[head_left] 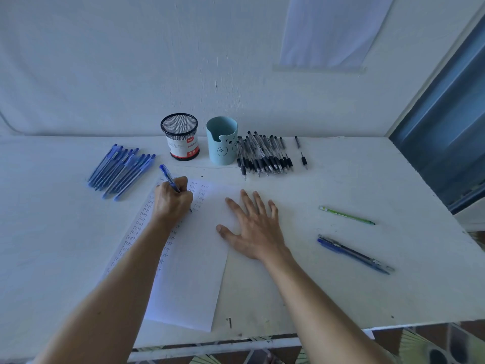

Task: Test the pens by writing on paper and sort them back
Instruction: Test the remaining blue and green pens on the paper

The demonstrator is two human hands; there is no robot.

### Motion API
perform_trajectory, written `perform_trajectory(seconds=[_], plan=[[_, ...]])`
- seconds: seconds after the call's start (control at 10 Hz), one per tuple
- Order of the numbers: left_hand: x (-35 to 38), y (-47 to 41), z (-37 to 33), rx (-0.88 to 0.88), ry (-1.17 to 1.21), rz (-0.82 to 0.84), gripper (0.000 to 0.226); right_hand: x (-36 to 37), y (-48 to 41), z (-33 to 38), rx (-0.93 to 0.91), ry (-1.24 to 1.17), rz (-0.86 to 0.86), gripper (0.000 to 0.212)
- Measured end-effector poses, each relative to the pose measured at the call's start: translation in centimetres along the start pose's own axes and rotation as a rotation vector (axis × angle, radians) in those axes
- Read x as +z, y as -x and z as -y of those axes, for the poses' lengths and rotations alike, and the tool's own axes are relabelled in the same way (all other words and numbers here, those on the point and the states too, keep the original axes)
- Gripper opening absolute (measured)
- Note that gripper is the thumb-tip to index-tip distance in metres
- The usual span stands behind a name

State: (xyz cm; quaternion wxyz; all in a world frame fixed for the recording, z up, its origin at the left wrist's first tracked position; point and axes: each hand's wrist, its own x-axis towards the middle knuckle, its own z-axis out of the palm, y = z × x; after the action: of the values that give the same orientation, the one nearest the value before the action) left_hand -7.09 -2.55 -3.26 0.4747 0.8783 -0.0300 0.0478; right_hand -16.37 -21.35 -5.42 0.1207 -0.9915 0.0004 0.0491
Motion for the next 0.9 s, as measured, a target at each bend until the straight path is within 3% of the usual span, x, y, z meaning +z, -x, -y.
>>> perform_trajectory(seconds=[0.9], plan=[[0.46,0.24,0.08,0.077,-0.043,0.020,0.039,-0.09,0.05,0.10,0.012,-0.002,0.004,0.077]])
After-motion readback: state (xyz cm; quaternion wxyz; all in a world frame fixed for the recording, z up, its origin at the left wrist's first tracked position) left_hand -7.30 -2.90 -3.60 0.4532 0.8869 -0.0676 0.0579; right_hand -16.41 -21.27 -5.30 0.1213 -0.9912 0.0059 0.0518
